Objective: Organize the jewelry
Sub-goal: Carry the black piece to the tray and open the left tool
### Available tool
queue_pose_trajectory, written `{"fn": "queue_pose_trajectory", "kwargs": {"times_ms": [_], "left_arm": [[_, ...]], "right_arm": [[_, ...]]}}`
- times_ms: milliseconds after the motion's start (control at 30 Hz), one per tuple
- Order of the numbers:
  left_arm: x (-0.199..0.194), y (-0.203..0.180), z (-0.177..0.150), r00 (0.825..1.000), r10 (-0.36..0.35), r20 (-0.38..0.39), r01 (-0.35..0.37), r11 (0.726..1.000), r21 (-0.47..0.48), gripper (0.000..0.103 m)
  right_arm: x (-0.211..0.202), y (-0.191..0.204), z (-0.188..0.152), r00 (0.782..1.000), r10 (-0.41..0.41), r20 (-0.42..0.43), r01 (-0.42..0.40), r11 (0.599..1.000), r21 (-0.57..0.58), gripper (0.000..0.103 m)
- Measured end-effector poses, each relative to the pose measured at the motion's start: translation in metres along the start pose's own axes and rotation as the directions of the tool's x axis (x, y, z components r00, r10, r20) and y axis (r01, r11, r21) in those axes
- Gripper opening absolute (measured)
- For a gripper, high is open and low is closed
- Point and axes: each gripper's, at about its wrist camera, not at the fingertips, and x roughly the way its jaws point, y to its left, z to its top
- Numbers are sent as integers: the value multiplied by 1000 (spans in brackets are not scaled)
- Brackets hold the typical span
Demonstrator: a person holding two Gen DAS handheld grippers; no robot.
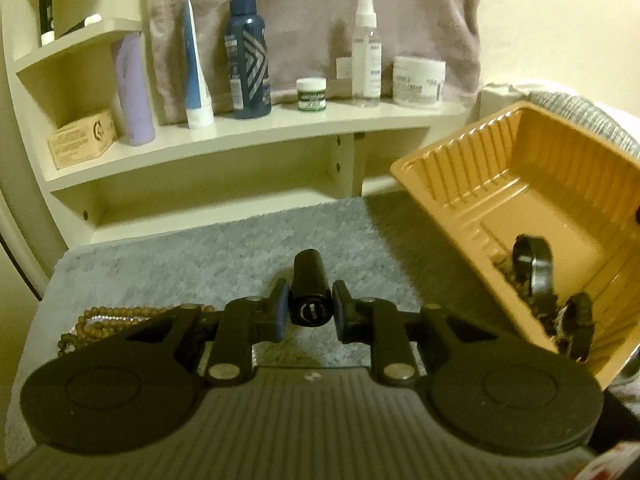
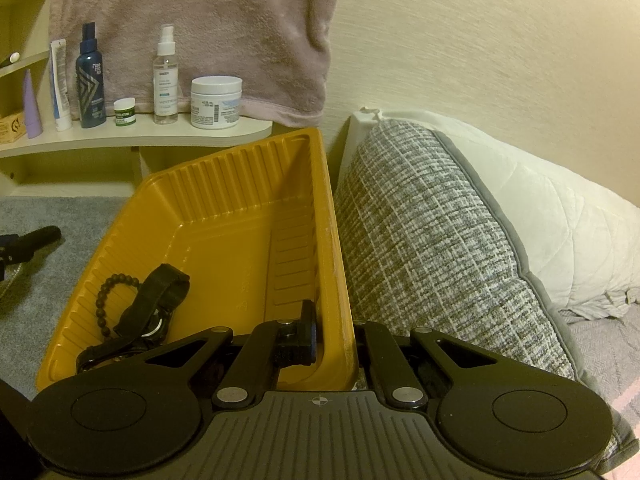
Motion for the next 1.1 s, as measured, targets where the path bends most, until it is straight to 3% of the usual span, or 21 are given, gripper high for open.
{"fn": "queue_pose_trajectory", "kwargs": {"times_ms": [233, 567, 1100], "left_arm": [[-20, -24, 19, 994, -97, 58, 97, 995, 2, 20], [-28, -94, 25, 957, -285, 54, 281, 957, 65, 20], [-18, -132, 20, 933, -359, 9, 356, 928, 114, 20]], "right_arm": [[0, 1, 1, 1000, 0, 0, 0, 1000, -2, 5], [-1, 1, 1, 1000, 1, 1, -1, 1000, -4, 4], [-2, 3, 2, 1000, 2, 2, -2, 1000, -3, 4]]}}
